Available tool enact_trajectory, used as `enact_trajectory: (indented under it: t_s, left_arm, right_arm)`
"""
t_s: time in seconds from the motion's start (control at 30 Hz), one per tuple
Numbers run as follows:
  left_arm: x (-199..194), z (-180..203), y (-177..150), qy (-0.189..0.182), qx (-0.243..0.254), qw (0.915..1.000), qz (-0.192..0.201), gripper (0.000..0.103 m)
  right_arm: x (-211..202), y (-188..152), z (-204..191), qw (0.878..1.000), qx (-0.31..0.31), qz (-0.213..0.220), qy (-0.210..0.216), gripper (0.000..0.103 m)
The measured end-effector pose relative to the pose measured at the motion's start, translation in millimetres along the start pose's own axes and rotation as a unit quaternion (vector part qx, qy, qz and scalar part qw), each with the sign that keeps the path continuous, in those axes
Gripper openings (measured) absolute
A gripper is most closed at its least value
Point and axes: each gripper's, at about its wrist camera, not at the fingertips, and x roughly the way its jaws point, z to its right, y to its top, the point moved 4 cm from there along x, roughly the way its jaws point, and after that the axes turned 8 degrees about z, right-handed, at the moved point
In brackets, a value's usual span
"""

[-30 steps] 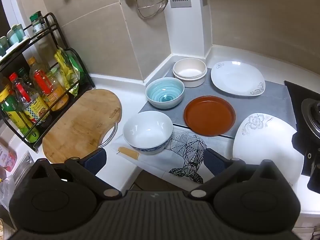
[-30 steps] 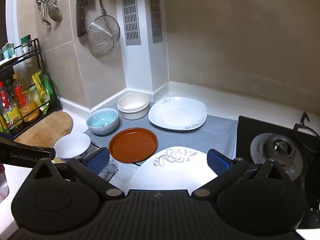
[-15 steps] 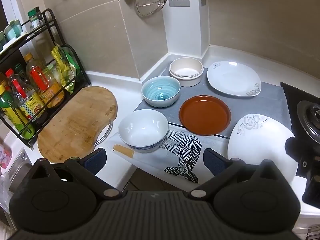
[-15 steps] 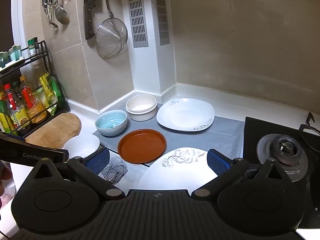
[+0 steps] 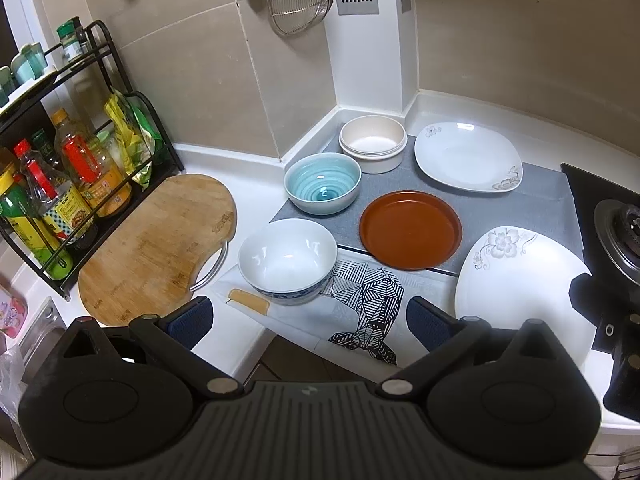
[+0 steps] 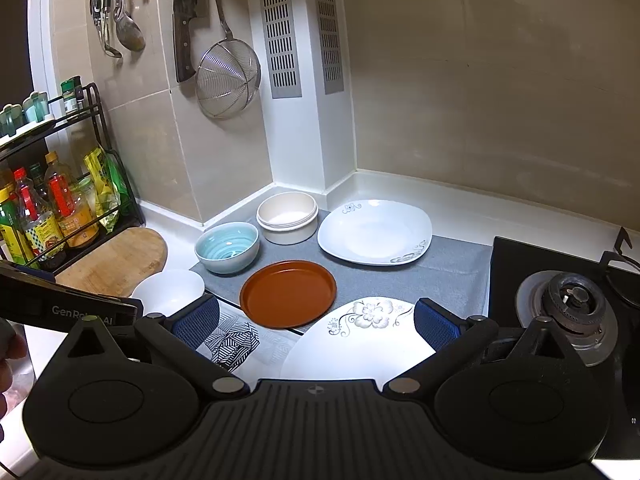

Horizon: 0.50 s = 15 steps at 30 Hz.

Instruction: Organize plates and bowls

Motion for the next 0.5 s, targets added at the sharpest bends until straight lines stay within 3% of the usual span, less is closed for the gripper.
enact_trajectory:
  t_s: [0.5]
  left_arm:
    - [-5.0, 1.0, -1.0, 0.002, -0.001, 1.0000, 0.005, 0.103]
  right_arm:
    - [-4.2, 0.0, 4.9, 1.000, 0.001, 0.002, 0.005, 0.103]
